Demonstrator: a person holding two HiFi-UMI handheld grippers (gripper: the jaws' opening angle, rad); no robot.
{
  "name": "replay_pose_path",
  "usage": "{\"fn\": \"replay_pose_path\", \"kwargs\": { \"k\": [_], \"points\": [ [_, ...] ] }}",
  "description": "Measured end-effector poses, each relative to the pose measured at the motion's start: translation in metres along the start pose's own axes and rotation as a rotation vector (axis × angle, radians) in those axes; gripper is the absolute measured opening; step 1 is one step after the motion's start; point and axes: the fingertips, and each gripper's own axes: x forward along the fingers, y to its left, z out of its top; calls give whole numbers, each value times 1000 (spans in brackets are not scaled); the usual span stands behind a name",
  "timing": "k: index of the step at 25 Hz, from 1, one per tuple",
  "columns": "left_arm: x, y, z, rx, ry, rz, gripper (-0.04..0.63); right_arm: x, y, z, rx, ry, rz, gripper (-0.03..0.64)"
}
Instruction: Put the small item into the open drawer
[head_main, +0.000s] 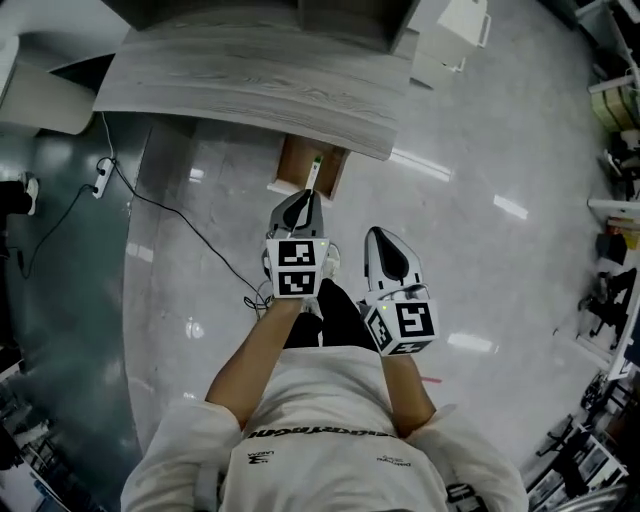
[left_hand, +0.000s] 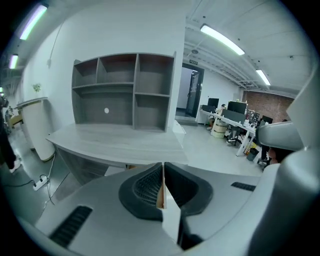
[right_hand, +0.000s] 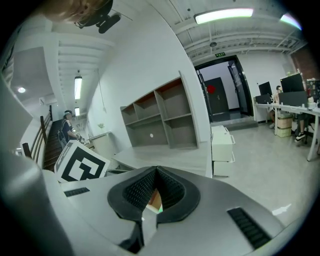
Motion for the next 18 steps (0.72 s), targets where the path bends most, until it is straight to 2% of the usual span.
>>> {"fn": "replay_pose_path", "kwargs": {
  "k": [10, 18],
  "points": [
    [-114, -18, 88, 40, -177, -26, 15, -55, 50, 83, -72, -126, 25, 32],
    [-180, -38, 131, 88, -290, -50, 15, -88, 66, 131, -106, -199, 28, 32]
  ]
}}
